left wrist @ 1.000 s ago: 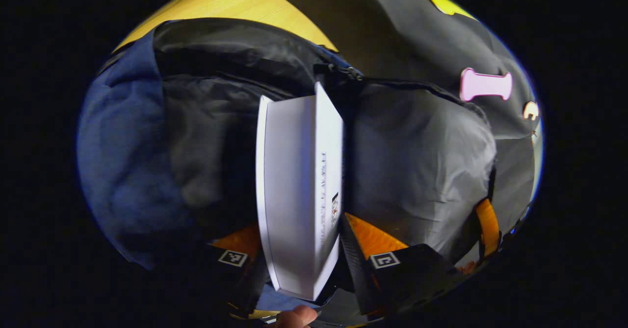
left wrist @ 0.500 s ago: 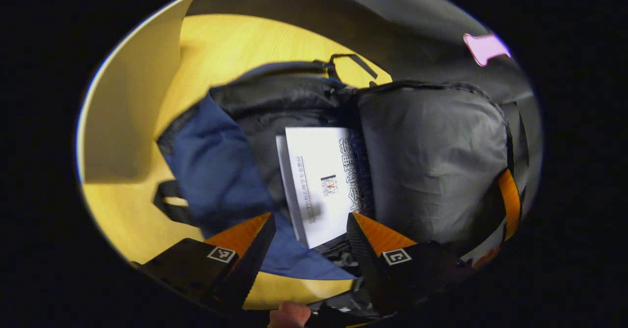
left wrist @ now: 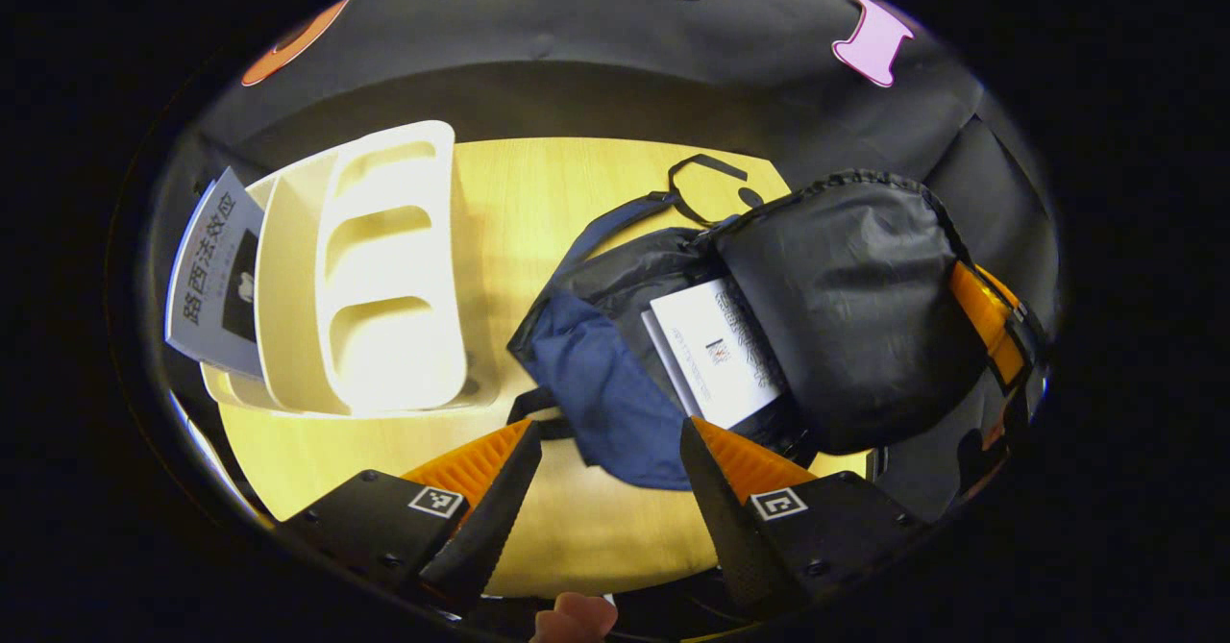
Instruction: Open the schoolbag, grab two books from the bookshelf and put them into the schoolbag.
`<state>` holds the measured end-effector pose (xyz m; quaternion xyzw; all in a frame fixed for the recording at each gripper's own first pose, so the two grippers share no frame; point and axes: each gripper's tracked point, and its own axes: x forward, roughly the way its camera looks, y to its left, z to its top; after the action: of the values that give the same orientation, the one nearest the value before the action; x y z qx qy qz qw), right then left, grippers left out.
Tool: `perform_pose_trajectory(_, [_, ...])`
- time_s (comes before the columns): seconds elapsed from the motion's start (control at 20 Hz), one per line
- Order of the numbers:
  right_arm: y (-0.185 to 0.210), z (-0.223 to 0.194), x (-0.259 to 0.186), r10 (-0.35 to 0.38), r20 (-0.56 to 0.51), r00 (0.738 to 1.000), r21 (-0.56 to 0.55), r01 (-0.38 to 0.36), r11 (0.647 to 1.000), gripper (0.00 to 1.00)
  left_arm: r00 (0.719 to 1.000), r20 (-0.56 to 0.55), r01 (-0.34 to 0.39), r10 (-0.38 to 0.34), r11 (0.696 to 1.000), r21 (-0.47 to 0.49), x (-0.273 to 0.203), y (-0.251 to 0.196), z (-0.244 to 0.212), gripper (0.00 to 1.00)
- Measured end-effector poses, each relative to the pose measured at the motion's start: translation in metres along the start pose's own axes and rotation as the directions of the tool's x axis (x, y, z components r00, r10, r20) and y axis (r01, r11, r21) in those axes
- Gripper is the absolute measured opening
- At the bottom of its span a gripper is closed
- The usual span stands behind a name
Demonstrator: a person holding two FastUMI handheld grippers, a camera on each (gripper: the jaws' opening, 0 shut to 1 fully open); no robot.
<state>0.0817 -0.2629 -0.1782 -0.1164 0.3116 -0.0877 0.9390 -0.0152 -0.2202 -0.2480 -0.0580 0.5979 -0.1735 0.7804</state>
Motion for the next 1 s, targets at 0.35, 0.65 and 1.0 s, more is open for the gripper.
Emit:
perform_pose_trajectory(0.35, [0.013,-0.001,-0.006,-0.005,0.001,1.0,-0.008,0.005,1.0,0.0,0.984,0.107,-0.133,0.14,0.989,-0.07,-0.079,0.082,0.003,0.93])
perform_pose_trajectory(0.65, [0.017,-0.006,-0.009,-0.019,-0.004,1.0,-0.033,0.019,0.999,0.01,0.973,0.138,-0.167,0.185,0.977,-0.132,-0.155,0.148,0.022,0.92])
perform_pose_trajectory(1.0, [0.02,-0.005,-0.012,-0.019,-0.001,1.0,-0.018,0.019,1.0,0.01,0.955,0.146,-0.24,0.257,0.963,-0.121,-0.204,0.219,0.079,0.92])
